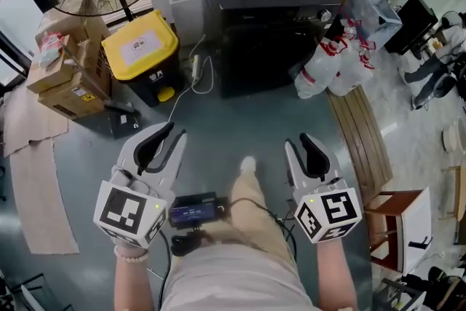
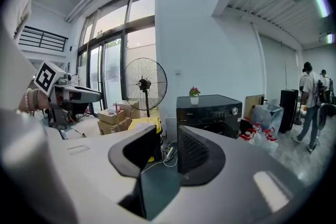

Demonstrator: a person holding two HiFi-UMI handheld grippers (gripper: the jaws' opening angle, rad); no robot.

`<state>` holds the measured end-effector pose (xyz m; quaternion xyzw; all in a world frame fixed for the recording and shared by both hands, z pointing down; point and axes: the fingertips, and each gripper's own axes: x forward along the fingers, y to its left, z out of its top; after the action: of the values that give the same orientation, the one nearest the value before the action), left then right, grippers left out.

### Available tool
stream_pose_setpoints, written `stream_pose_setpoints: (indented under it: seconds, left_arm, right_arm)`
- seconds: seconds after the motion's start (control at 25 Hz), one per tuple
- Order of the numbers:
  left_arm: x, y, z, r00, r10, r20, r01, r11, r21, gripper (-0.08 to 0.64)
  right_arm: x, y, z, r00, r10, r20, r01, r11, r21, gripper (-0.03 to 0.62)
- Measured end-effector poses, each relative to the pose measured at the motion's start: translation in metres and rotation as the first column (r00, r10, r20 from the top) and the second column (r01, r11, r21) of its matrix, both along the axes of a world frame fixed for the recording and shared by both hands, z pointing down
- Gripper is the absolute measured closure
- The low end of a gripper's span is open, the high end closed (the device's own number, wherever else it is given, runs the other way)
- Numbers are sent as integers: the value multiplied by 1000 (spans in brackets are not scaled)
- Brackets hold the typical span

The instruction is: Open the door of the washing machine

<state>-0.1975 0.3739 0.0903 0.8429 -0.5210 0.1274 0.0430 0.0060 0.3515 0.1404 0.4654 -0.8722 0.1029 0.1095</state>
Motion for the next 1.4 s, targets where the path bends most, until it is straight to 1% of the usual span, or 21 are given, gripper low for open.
stream_pose_setpoints:
  seconds: [0.2,0.32,0.56,0.72,1.16,1.4]
  left_arm:
    - [2,-26,-5,1000,-9,10,9,1000,18,474]
    - [4,-43,-8,1000,-9,4,9,1000,23,474]
    - [11,-80,0,1000,-6,-5,6,1000,2,475]
    - [17,-105,4,1000,-10,9,10,1000,-8,474]
    - [23,-166,11,998,-67,18,67,997,-38,474]
    - [33,-199,19,997,-75,19,75,996,-55,474]
  right_arm:
    - [-3,-29,-1,1000,-19,3,19,1000,11,476]
    - [-4,-47,1,999,-32,1,32,999,11,476]
    - [1,-83,6,999,-42,-1,42,999,1,476]
    - [5,-109,11,999,-53,-3,53,998,-20,476]
    - [4,-178,13,992,-126,-13,126,991,-36,476]
    - [13,-212,21,989,-145,-15,144,988,-53,476]
